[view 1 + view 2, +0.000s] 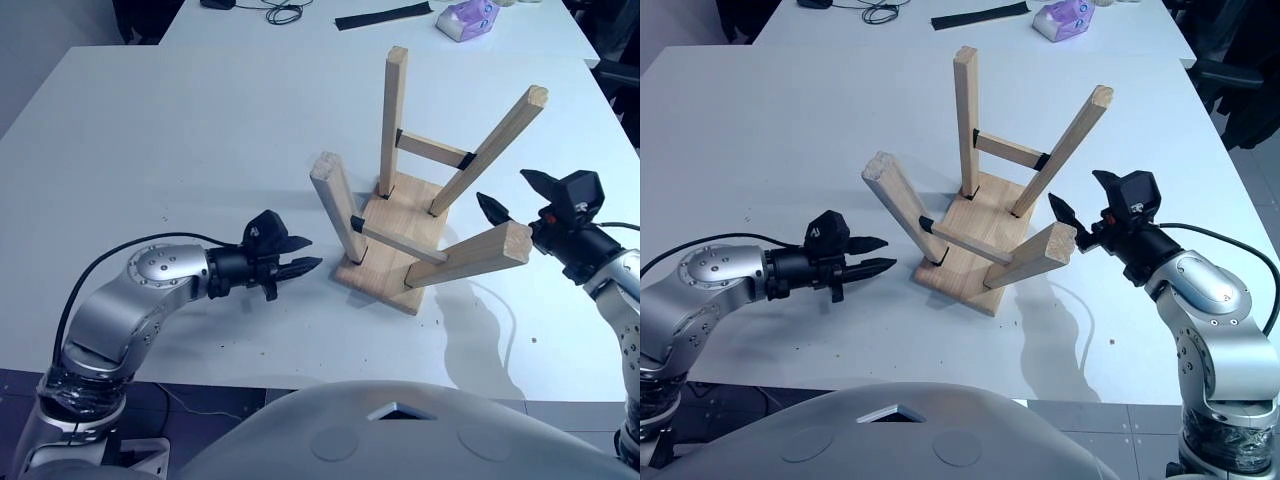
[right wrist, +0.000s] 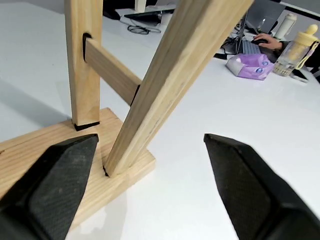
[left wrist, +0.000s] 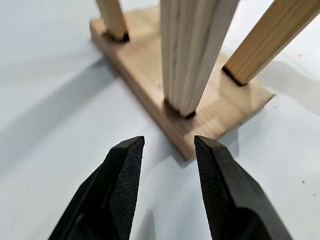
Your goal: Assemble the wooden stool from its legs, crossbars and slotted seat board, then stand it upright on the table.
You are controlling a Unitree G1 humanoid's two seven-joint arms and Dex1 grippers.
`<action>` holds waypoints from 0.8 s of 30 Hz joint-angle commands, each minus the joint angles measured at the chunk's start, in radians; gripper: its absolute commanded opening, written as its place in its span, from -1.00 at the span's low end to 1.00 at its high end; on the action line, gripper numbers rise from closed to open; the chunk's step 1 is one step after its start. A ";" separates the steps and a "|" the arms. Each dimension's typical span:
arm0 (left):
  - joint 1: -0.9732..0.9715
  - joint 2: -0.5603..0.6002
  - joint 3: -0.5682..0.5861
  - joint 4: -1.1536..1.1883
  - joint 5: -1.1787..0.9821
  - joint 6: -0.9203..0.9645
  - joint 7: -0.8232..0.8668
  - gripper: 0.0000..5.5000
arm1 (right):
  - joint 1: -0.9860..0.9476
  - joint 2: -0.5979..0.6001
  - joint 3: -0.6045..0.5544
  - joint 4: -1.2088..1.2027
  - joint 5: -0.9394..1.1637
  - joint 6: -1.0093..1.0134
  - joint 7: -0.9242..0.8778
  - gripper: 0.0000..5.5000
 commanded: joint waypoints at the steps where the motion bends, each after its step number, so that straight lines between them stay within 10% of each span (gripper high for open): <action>1: 0.005 0.029 -0.006 -0.051 -0.042 -0.014 -0.050 -0.32 | -0.027 -0.015 0.016 0.006 0.013 -0.014 0.027 0.42; 9: 0.036 0.080 0.055 -0.064 -0.166 -0.016 -0.162 -0.32 | -0.050 -0.019 0.028 0.055 -0.024 -0.047 0.026 0.42; 24: -0.101 -0.189 -0.133 0.097 -0.171 0.148 0.131 -0.32 | -0.298 -0.083 0.237 0.523 -0.408 -0.285 -0.048 0.42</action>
